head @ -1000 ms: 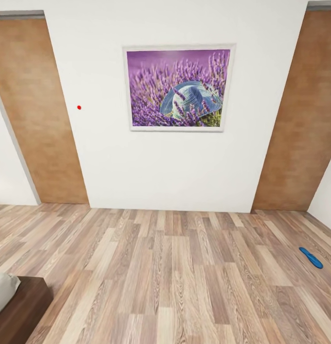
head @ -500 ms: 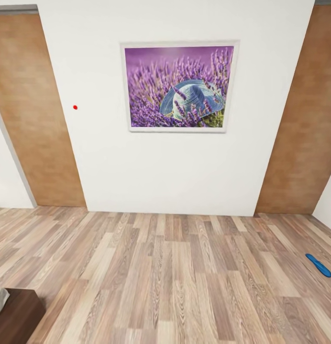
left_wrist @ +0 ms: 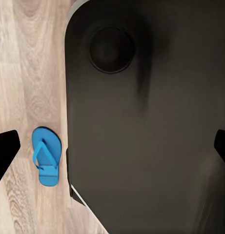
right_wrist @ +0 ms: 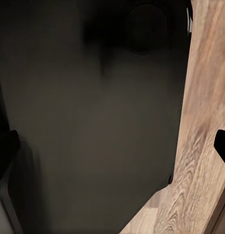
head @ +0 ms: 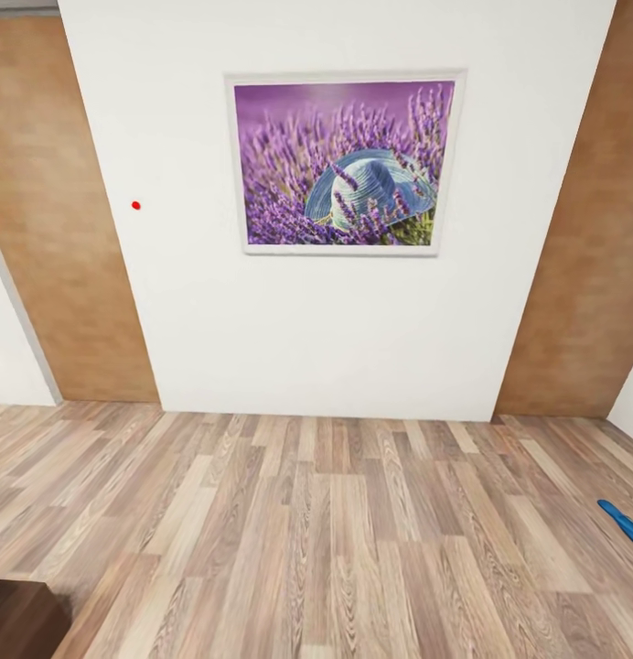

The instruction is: In the bedroom, move the book from the bed onto either nightstand, and place the two sandals side by side next to the bed.

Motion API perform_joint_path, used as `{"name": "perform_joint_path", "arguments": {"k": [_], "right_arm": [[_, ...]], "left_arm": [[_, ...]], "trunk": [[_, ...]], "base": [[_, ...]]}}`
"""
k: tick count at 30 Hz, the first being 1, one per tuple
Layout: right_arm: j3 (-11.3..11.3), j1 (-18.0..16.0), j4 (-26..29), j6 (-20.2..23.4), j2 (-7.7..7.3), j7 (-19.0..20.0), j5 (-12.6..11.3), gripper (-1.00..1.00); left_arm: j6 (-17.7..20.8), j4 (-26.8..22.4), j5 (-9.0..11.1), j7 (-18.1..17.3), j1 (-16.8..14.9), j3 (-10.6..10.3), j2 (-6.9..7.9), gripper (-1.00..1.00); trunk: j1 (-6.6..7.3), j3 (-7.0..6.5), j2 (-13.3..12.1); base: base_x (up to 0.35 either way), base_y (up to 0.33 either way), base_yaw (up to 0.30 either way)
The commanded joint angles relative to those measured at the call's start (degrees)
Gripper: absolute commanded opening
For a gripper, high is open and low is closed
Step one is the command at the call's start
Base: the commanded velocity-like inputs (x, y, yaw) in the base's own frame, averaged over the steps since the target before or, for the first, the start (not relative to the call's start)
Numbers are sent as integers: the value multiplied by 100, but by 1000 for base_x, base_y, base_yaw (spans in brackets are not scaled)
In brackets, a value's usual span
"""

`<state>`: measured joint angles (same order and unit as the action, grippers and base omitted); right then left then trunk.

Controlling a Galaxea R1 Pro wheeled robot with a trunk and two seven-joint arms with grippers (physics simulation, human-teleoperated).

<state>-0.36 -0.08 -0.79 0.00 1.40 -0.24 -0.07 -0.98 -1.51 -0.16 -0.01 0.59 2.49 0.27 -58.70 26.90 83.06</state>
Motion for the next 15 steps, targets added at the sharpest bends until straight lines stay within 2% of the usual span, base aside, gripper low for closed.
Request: {"name": "perform_joint_path", "arguments": {"k": [1, 15], "right_arm": [[-4, -1, 0, -2, 1, -3, -3, 100], [24, -1, 22, -8, -22, -4, 2, 100]], "left_arm": [[-8, -8, -2, 0, 3, 24, 0, 100], [-37, -8, -2, 1, 3, 24, 0, 100]], "trunk": [[-3, 3, 2], [-3, 3, 2]], "base": [[223, 0, 0], [205, 0, 0]]}}
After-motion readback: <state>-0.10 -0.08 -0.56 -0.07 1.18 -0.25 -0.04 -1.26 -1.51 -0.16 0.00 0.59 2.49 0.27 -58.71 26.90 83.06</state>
